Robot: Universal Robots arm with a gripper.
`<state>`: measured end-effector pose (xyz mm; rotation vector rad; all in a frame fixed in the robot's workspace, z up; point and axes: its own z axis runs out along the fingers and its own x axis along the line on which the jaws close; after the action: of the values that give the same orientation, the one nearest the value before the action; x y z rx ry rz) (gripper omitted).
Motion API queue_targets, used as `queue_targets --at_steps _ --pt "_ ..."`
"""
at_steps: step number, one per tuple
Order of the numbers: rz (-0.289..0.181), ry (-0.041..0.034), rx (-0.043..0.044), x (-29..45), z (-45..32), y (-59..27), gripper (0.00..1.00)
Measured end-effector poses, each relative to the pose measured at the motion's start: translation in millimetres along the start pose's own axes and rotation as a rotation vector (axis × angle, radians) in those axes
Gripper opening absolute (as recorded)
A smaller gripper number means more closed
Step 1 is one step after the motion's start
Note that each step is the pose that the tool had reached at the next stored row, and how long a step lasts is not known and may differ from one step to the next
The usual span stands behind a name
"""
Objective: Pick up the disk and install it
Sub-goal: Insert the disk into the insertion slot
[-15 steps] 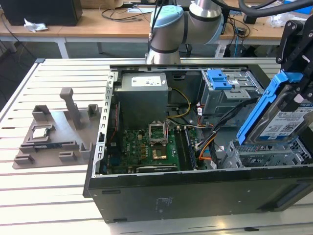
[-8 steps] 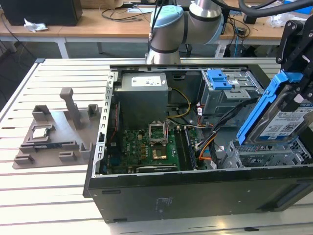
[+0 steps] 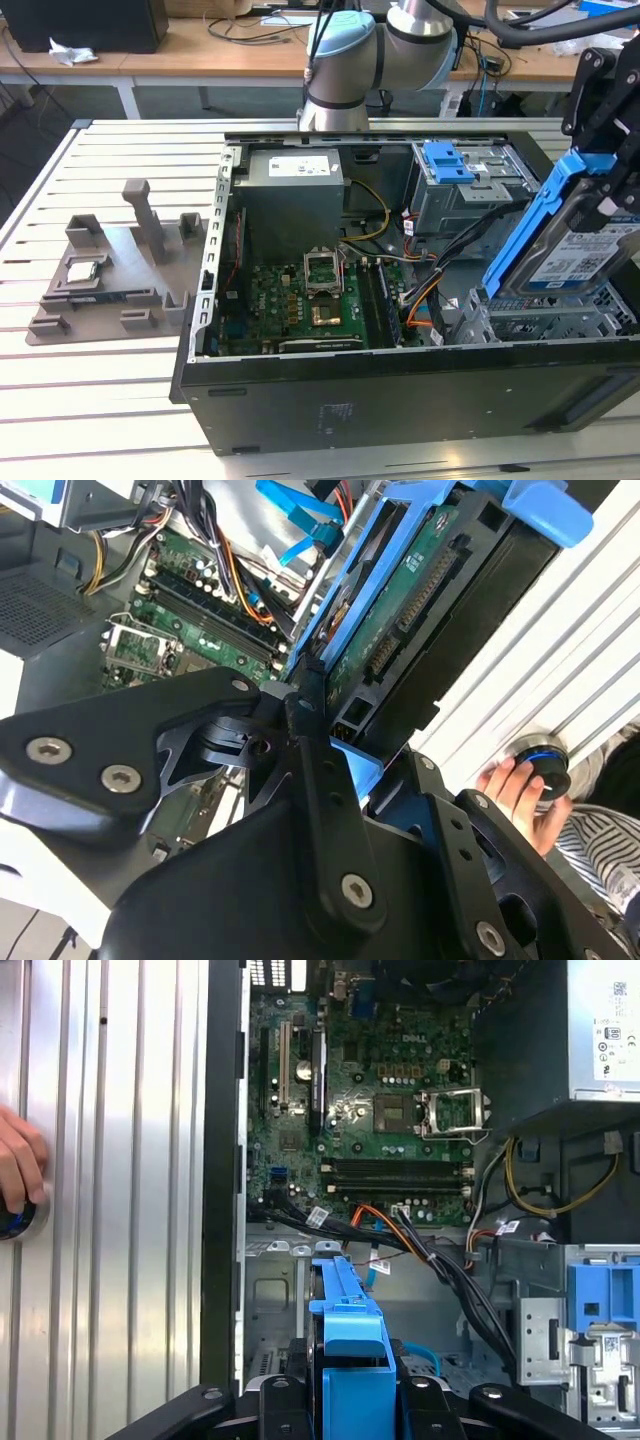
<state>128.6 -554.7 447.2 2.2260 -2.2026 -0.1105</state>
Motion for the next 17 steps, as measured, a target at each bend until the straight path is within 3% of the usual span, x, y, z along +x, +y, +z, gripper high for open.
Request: queue_targets --at_steps 9,17 --pt "0.006 0.0051 0.0002 0.4 5.4 -0.3 0.36" --pt "0.022 0.0041 0.0009 0.1 9.0 -0.5 0.36"
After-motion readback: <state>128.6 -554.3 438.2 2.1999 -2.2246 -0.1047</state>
